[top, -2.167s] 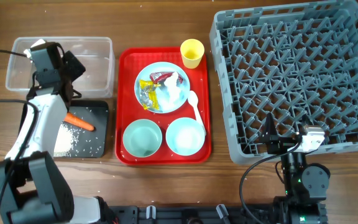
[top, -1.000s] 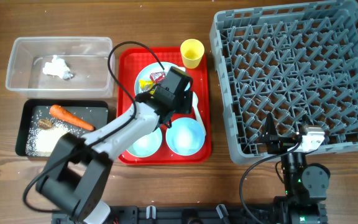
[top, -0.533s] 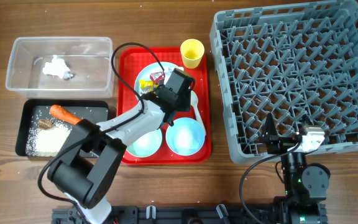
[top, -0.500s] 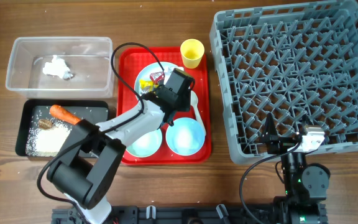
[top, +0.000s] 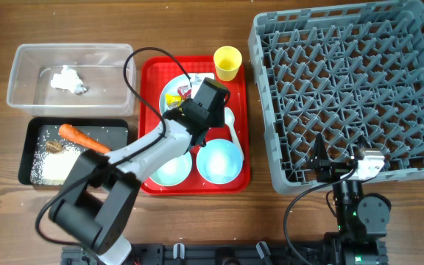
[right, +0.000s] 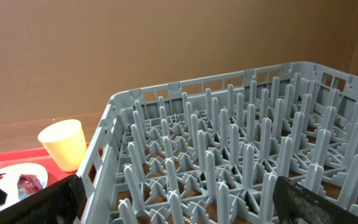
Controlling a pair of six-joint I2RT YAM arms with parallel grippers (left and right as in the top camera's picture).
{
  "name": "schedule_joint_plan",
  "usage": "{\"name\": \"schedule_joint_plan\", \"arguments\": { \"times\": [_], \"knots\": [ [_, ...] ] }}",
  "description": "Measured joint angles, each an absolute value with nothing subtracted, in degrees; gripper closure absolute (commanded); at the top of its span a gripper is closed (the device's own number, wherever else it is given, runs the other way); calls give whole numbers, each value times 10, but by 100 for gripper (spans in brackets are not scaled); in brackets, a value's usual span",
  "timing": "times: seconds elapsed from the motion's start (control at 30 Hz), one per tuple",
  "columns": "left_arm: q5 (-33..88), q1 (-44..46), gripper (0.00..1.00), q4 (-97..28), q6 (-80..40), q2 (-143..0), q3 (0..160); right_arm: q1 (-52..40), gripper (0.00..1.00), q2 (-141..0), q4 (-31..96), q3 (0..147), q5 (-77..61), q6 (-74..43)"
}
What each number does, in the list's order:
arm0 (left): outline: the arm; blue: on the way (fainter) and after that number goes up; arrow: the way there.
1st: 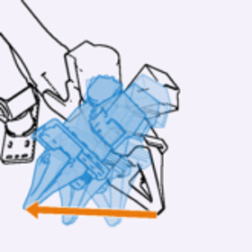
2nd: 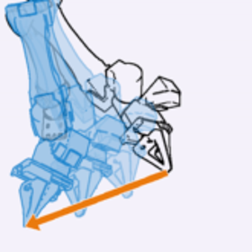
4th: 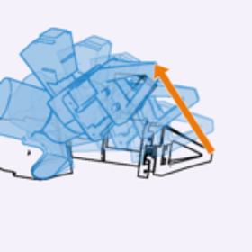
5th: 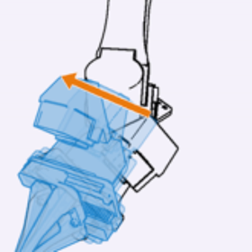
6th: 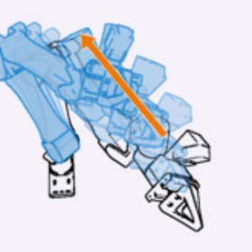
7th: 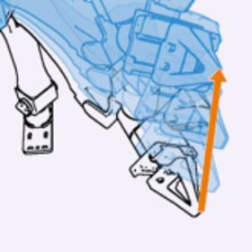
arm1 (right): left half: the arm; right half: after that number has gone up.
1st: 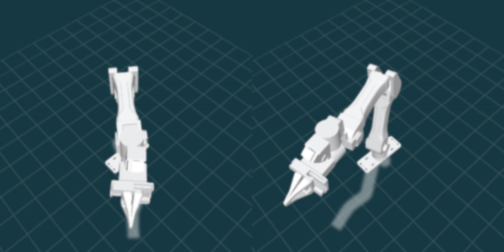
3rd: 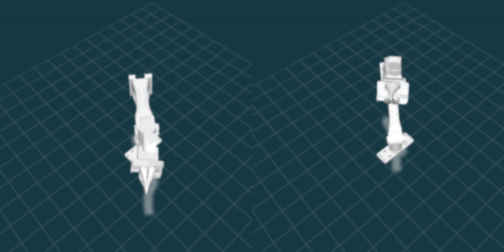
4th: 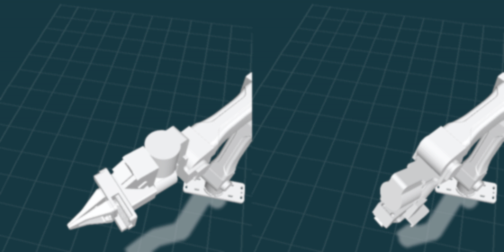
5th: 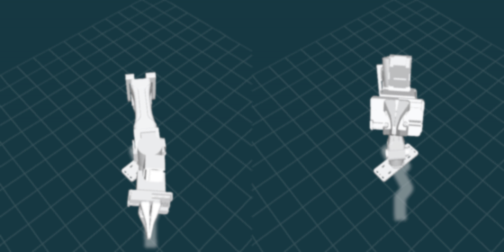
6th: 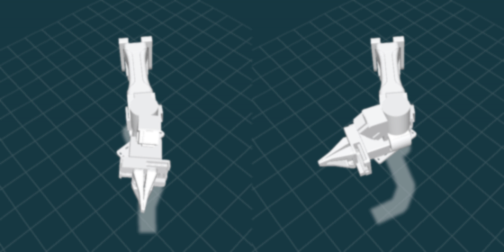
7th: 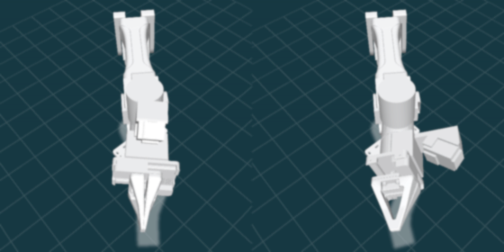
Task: Sort waste into correct bins and load items into the dishwasher rack
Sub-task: 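Return the left gripper to the plate and grasp the remaining tissue, then carry the tissue left and release it into the clear bin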
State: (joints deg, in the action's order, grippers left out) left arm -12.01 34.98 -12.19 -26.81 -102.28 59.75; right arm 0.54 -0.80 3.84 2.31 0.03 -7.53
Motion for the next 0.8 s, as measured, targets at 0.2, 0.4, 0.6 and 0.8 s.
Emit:
{"name": "schedule_joint_plan", "arguments": {
  "times": [0.2,0.4,0.6,0.8],
  "knots": [
    [-126,350,86,-104,-272,-1068,597,5,0,-8,38,23,0,-75],
    [-132,350,96,-121,-277,-1065,597,5,0,-8,38,23,0,-75],
    [-133,350,86,-202,-279,-949,597,5,0,-8,39,23,0,-75],
    [-145,348,93,-235,-277,-788,597,5,0,-8,38,23,0,-75]
  ]
}}
